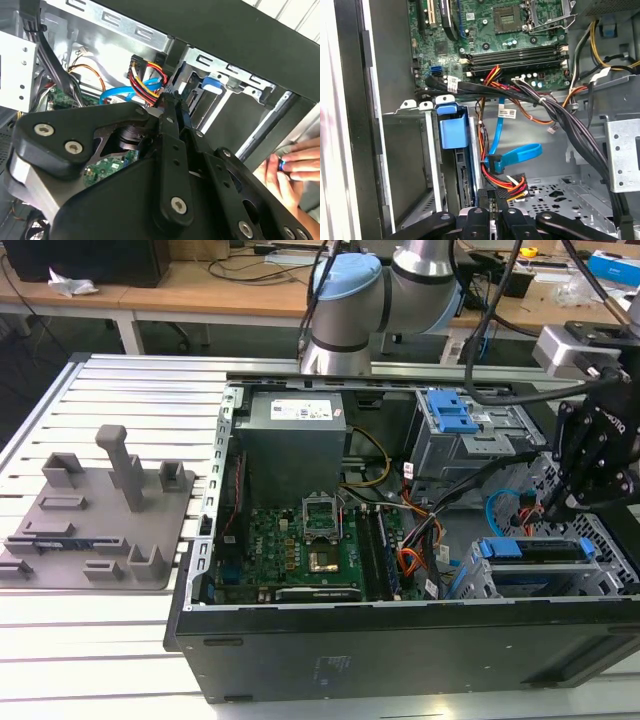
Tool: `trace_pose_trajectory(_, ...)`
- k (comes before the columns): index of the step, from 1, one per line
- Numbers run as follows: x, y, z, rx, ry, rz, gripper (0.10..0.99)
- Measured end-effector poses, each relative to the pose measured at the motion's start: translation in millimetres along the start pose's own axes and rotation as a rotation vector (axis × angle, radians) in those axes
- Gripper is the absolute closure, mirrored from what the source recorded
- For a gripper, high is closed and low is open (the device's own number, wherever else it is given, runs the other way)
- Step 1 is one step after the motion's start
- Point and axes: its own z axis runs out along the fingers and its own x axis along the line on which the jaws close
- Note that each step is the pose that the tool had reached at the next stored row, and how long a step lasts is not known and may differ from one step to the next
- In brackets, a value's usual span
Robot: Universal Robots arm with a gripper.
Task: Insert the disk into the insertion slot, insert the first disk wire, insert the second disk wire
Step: 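Insert the first disk wire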
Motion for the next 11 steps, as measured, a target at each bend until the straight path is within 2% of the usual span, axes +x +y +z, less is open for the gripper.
trace_pose_trajectory(1, 0.7, -0.1, 0.1, 0.0, -0.0037, 0.0, 0.922)
trace_pose_trajectory(11, 0.7, 0.0, 0.1, 0.0, -0.0046, 0.0, 0.922)
